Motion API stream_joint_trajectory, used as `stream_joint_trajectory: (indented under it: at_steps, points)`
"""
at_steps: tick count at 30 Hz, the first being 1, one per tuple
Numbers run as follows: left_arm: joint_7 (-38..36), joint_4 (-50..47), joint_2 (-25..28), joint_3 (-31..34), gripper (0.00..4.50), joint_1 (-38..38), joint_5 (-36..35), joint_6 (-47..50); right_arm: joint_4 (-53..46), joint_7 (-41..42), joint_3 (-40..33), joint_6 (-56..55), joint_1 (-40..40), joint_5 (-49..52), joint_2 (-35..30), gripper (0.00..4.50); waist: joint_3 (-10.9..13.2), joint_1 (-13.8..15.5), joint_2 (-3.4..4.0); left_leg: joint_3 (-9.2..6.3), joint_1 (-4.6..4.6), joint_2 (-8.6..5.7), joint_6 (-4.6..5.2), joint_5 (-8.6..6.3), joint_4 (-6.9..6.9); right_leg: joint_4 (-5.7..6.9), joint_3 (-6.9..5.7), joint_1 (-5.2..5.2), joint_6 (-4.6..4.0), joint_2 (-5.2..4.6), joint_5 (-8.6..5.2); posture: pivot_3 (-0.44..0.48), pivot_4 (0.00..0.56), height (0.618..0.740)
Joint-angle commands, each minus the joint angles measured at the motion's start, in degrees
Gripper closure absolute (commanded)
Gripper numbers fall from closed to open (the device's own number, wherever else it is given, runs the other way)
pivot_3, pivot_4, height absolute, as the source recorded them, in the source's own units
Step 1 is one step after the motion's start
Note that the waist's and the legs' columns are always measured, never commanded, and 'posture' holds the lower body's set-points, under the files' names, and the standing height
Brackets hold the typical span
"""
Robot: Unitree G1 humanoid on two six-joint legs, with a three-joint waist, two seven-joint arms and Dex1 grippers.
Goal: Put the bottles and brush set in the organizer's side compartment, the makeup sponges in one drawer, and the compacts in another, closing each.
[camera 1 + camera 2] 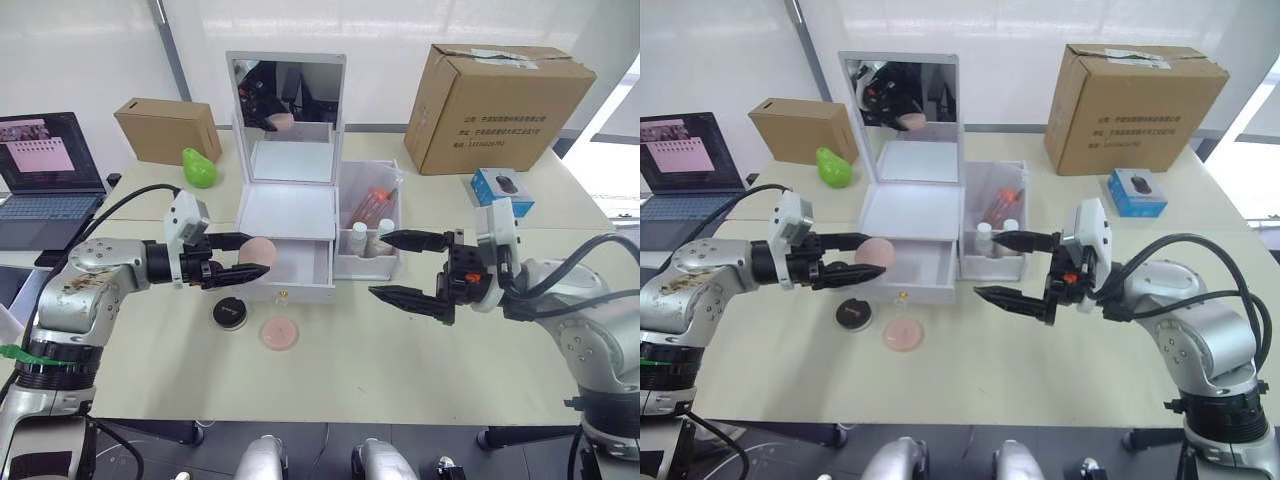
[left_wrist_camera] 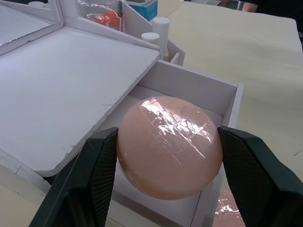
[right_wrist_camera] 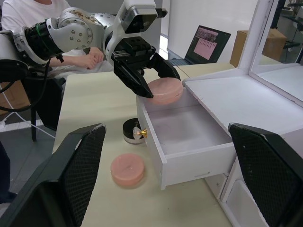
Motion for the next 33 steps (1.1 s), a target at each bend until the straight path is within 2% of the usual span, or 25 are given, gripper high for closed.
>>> stream_joint_trajectory:
  at_steps: [1,11,13,16,22,25,28,33]
  points:
    - [-0.44,-0.73,0.01,0.23,1.51,-0.31,0.84,-1.08,-2.18,-0.47,-2.36,-0.09,-0.08,1.72,-0.55,0.00,0.00,0.01,0.00,0.00,0.00,0.00,0.00,0.00,0.00,0.00,0.00,0.00,0.00,0.00,0.00,0.000,0.150,0.740]
    - [0.18,0.98,-0.75,-0.23,1.51,-0.52,3.09,-1.44,-2.95,-1.47,-2.67,0.51,0.76,3.41,-1.26,0.00,0.00,0.02,0.00,-0.04,0.00,0.00,0.00,0.00,0.02,0.00,0.00,0.01,0.00,0.02,0.00,0.000,0.150,0.740]
    - [0.50,1.19,-0.91,-0.05,0.78,-0.62,3.32,-1.46,-2.91,-1.66,-2.75,0.56,0.73,3.60,-1.23,0.00,0.00,0.03,0.00,-0.05,0.00,0.00,0.00,0.00,0.02,0.01,0.00,0.02,0.00,0.02,0.00,0.000,0.150,0.740]
    - [0.69,1.02,-1.15,0.36,0.03,-0.87,3.04,-1.01,-2.83,-1.78,-2.91,0.56,0.76,3.73,-1.29,0.00,0.00,0.07,0.00,-0.05,0.01,0.00,0.00,0.00,0.02,0.02,0.00,0.02,0.00,0.02,0.00,0.000,0.150,0.740]
    - [0.67,0.43,-1.09,1.66,0.03,-1.31,1.61,0.03,-1.86,-1.71,-4.51,0.48,0.63,3.97,-1.97,0.00,0.00,0.09,0.00,-0.07,0.00,0.00,0.00,0.00,0.05,0.02,0.00,0.03,0.00,0.03,0.00,0.000,0.150,0.740]
    - [1.00,-0.15,-0.57,5.26,0.03,-2.05,-2.04,2.93,-0.81,-1.61,-7.40,0.51,1.39,4.56,-3.48,0.00,0.00,0.09,0.00,-0.07,-0.03,0.02,0.00,0.00,0.05,0.02,0.00,0.01,0.00,0.04,0.00,0.000,0.150,0.740]
    - [-0.73,1.48,3.90,10.87,0.03,0.82,-3.85,4.45,0.57,-0.26,-12.90,0.08,5.57,4.35,-6.52,0.00,0.00,0.05,0.00,-0.10,-0.06,0.02,0.00,0.00,0.09,0.02,-0.03,0.01,0.00,0.04,0.00,0.000,0.150,0.740]
    - [-2.09,10.58,12.17,18.15,0.03,11.21,1.31,-1.65,5.11,3.33,-21.49,-3.51,15.64,0.57,-9.87,0.00,-0.03,-0.61,0.06,-0.07,0.11,0.03,0.01,0.00,-0.07,0.01,0.02,0.05,-0.09,0.03,-0.05,0.000,0.150,0.740]
